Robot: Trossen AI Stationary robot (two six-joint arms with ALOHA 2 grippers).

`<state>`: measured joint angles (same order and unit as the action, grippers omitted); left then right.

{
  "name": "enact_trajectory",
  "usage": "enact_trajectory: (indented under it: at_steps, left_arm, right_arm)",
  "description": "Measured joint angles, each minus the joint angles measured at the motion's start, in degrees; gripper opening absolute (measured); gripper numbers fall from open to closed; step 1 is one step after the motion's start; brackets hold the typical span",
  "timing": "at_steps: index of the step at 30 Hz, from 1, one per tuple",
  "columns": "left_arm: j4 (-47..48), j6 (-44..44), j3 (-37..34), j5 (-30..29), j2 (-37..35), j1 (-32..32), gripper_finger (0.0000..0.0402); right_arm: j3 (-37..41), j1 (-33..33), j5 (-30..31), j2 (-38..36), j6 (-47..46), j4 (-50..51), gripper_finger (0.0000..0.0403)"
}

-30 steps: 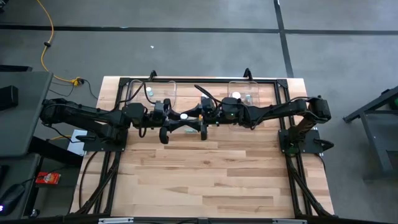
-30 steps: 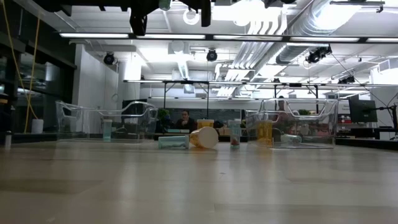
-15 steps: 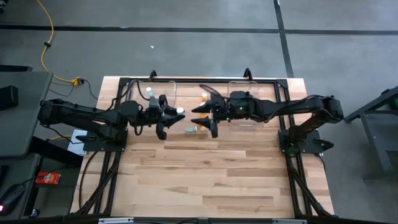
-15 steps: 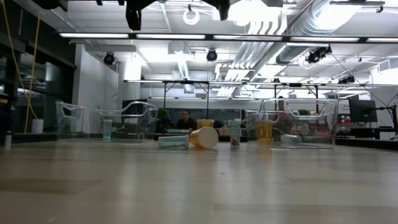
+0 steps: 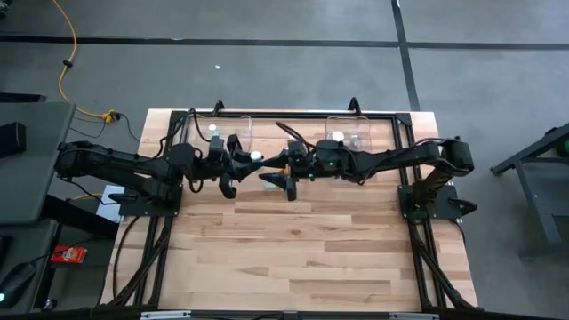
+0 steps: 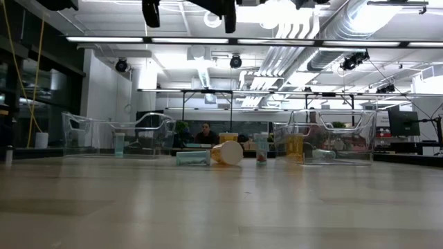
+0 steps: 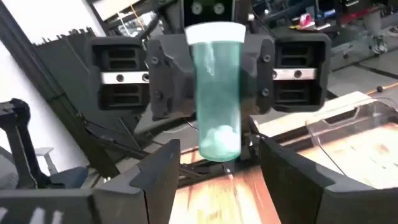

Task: Pick and place medicine bottles into bin by pill shape (circle, oval)
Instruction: Put the blue tablet bottle into the left transparent bin

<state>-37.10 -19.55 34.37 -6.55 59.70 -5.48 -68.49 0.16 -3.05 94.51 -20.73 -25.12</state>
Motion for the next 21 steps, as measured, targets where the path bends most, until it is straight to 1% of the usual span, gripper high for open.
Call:
enact_trajectory:
  at_steps: [6,11,15,21]
  left_arm:
    - [0.18,0.0,0.0,0.0,0.06,0.01,0.0087]
    - [0.01,-1.88,0.0,0.0,2.01,0.01,0.0087]
    - [-0.74,-1.91,0.0,0.31,3.3,-0.01,0.0087]
    - [-3.45,-0.87,0.0,0.48,3.41,-0.15,0.0087]
  right_arm:
    - [0.0,0.0,-0.34,0.14,-0.24,-0.4,0.021]
    - [0.0,0.0,-0.44,0.14,-0.24,-0.82,0.0208]
    - [0.0,0.0,-0.42,0.18,-0.28,-0.34,0.0193]
    - [0.0,0.0,-0.44,0.18,-0.26,0.56,0.0159]
